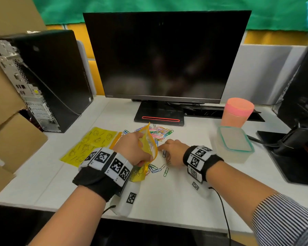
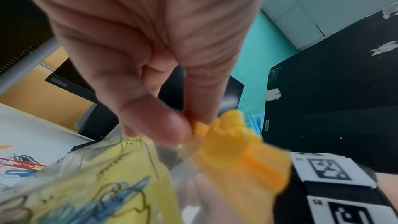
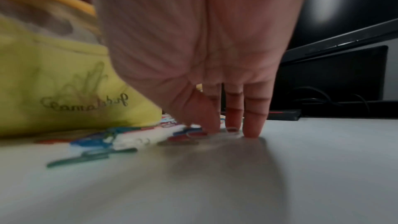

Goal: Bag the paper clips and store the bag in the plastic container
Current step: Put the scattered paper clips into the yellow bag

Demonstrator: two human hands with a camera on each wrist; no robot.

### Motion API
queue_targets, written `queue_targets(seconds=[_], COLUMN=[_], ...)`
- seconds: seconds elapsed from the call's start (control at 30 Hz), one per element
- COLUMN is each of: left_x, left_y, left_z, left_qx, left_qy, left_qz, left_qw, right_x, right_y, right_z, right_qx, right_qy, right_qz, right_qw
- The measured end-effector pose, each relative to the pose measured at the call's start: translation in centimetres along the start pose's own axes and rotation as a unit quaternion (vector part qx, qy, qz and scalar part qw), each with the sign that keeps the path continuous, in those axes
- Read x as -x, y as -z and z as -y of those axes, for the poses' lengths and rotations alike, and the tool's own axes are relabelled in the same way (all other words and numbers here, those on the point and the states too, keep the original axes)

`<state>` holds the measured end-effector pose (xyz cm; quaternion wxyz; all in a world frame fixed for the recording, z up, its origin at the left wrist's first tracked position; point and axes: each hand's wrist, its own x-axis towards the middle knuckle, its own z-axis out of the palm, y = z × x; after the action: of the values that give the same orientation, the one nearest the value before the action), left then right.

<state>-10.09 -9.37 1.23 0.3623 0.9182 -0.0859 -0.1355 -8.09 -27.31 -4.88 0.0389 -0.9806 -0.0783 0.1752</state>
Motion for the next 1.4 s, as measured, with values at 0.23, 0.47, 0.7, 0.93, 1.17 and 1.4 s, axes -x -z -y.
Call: queue_targets(seconds=[0.23,0.47,0.7,0.93,1.17,1.4], left_x=[0.0,0.0,0.0,-0.1,0.0,0.1], left_y=[0.3,0.1,0.4,0.1,0.1,-0.9], left_z=[-0.2,-0.2,0.1,0.2,0.3,0.2], left_qx=[-0.007,-0.002,0.013,0.013,0.006,0.033], left_qy=[-0.002,-0.005,0.001,-0.005,-0.006,-0.004], left_qz=[-0.002,-0.002,-0.004,0.000,-0.007,0.003], left_qw=[1.000,1.000,1.000,1.000,1.000,0.999], right_x=[1.5,1.3,1.5,1.5,1.1,2.8], right_y=[0.3,0.1,-0.5,-0.2,-0.8,1.0], right_z=[0.7,2.5,3.4,3.6,3.7,0.7], right_qx=[-0.012,-0.041,0.006,-0.019,0.053,-0.113], right_qy=[0.058,0.057,0.096,0.117,0.094,0.016], right_qz=[-0.005,-0.040,0.026,-0.037,-0.042,-0.120], right_qw=[0.998,0.997,0.995,0.992,0.993,0.986])
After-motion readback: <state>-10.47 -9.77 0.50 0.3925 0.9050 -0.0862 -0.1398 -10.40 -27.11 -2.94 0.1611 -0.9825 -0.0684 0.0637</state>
